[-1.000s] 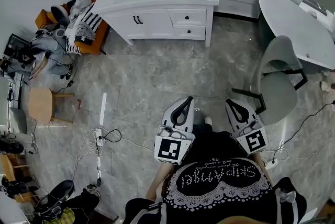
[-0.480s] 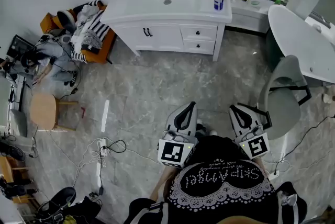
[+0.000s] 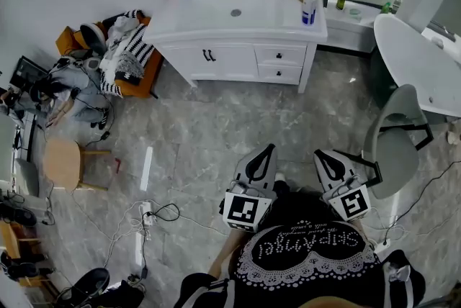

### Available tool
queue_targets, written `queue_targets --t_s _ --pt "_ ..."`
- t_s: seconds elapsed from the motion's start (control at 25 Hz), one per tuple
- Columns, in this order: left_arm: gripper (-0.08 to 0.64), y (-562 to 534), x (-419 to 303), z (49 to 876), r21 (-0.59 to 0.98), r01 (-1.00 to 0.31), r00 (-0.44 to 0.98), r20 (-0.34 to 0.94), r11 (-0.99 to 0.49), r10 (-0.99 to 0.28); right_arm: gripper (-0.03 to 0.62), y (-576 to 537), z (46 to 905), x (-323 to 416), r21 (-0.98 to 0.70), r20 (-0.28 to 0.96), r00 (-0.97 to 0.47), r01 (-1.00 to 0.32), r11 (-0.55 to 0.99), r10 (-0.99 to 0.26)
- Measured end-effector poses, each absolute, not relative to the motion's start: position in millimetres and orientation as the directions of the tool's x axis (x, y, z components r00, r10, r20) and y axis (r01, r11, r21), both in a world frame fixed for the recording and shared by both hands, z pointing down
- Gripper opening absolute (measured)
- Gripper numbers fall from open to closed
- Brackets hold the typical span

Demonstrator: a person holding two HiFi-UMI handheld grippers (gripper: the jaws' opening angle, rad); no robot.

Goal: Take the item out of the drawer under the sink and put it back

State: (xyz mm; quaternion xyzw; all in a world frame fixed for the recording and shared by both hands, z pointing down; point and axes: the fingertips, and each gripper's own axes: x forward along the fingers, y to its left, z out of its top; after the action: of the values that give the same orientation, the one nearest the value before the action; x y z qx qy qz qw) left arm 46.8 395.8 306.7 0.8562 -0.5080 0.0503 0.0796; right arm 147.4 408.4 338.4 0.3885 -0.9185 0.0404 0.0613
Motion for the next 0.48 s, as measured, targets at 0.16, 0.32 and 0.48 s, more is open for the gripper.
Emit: queue_targets --t_s 0.16,0.32,0.48 --pt "0.004 393.1 36.8 309.7 0.082 -0.875 0.484 0.174 -0.477 -0.858 0.020 404.6 341.8 135.5 -0.030 0.154 -0.688 -0.721 0.692 -0.710" --pt "0.005 392.3 24.5 312.6 0.084 -0.887 0.461 0.184 -0.453 -0.868 0.020 398.8 342.5 130.1 -0.036 0.153 -0.691 -0.718 0.695 -0.706" --pt "0.004 389.3 17.1 315.3 0.089 -0.899 0.438 0.186 -0.428 -0.880 0.020 393.2 347.9 124.8 -0.032 0.163 -0.701 -0.707 0.706 -0.694"
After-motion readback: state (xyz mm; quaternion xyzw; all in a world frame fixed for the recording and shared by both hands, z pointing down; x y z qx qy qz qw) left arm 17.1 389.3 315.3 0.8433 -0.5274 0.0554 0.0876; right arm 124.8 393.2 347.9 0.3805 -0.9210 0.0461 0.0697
